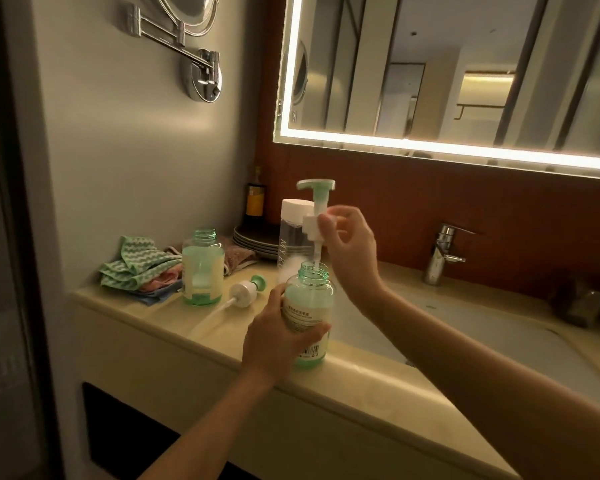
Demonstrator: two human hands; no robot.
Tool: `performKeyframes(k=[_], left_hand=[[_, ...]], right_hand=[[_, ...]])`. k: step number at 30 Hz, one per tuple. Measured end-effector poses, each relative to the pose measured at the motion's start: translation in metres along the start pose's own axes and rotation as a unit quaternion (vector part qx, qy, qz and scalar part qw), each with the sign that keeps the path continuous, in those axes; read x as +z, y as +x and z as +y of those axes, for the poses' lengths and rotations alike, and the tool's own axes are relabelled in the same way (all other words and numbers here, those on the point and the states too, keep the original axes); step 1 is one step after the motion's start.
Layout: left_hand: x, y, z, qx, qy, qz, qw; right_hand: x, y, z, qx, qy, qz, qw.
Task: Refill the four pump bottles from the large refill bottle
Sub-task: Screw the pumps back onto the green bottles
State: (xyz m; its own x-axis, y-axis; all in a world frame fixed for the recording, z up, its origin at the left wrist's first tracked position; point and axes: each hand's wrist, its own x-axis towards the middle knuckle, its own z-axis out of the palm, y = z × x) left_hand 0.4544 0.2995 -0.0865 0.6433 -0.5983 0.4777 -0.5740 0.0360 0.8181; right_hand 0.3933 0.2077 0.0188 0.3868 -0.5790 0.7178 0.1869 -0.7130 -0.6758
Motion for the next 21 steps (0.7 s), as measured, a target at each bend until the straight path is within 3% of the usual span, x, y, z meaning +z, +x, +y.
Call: performKeyframes(k=[6,14,21], left_hand=[[0.000,0.002,-0.003,-0.005,-0.011,-0.002,1.000],[0.002,0.000,-0.002,0.004,-0.003,0.008,1.000],[0.002,0.001,-0.002,0.003,0.001,0.011,1.000]], right_hand=[[0.001,-0.026,0.014,0.036,0.009,-0.026,0.999],[-0.007,-0.045,0.021,0.017,0.008,-0.078,0.997],[-0.007,-0.047,0.020,0.028,-0.007,-0.065,0.997]])
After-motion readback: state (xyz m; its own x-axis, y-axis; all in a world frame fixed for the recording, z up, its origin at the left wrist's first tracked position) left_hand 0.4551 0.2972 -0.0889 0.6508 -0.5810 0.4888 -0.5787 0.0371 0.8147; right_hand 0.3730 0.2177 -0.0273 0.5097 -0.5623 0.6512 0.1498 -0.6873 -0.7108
